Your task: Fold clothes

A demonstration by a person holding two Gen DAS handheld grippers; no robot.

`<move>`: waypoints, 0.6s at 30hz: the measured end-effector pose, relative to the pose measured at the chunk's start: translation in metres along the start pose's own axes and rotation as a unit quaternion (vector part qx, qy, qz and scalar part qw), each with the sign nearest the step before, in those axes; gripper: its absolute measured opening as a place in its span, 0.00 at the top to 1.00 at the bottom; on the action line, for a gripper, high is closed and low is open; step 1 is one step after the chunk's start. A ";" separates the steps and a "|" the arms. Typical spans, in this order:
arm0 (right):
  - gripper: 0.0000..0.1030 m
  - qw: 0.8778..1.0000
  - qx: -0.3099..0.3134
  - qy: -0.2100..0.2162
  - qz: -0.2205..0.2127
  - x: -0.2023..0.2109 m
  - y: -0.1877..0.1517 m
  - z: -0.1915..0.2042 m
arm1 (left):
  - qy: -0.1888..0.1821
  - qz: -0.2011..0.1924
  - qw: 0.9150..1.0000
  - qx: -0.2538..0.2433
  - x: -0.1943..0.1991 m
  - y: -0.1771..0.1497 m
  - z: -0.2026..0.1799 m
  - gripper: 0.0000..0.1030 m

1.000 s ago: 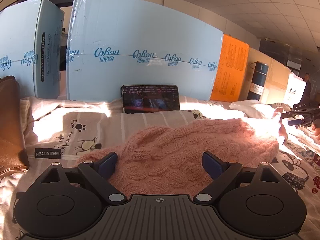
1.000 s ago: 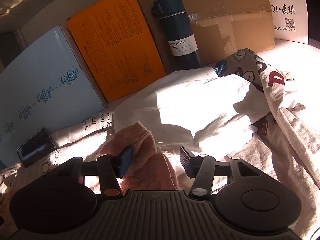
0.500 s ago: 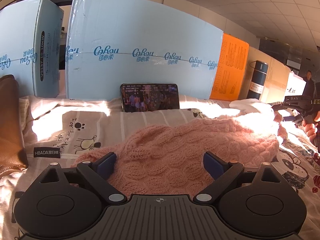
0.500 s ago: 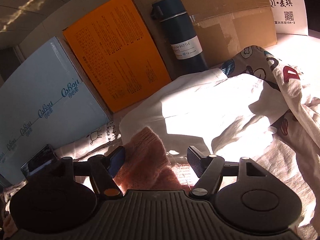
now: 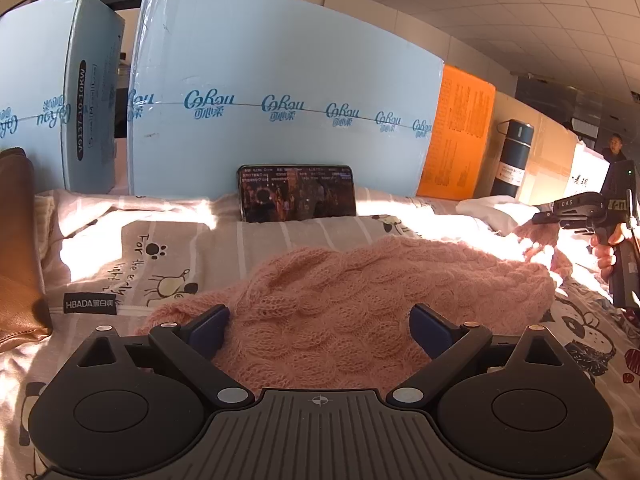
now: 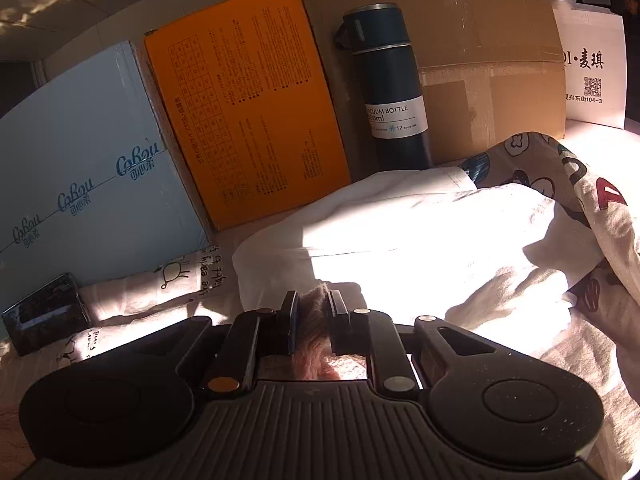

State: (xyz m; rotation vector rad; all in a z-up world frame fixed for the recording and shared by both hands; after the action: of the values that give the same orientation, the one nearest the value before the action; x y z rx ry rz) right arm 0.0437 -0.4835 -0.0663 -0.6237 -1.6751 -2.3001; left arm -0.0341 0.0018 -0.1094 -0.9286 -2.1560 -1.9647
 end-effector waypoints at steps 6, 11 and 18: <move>0.90 0.997 -0.010 0.014 -0.077 0.043 0.013 0.003 | 0.000 0.000 1.000 -0.001 0.000 0.000 0.000 0.05; 0.90 0.995 -0.033 -0.012 -0.095 0.069 0.014 0.001 | -0.001 0.000 1.000 -0.001 0.000 0.000 0.000 0.05; 0.90 0.996 -0.043 -0.075 -0.024 0.042 -0.006 -0.012 | -0.001 0.000 1.000 -0.001 0.000 0.000 -0.001 0.05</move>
State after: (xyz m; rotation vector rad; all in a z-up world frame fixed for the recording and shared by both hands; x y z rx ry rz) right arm 0.0018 -0.4900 -0.0551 -0.8016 -1.6794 -2.4243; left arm -0.0345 0.0008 -0.1094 -0.9310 -2.1565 -1.9677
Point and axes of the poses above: each gripper's, at about its wrist camera, not at the fingertips, and x roughly against the way its jaws point, z to its left, y to its top, the point moved 1 cm from there along -x, roughly the way its jaws point, and after that the axes turned 2 degrees about x, right-handed, at the moved point
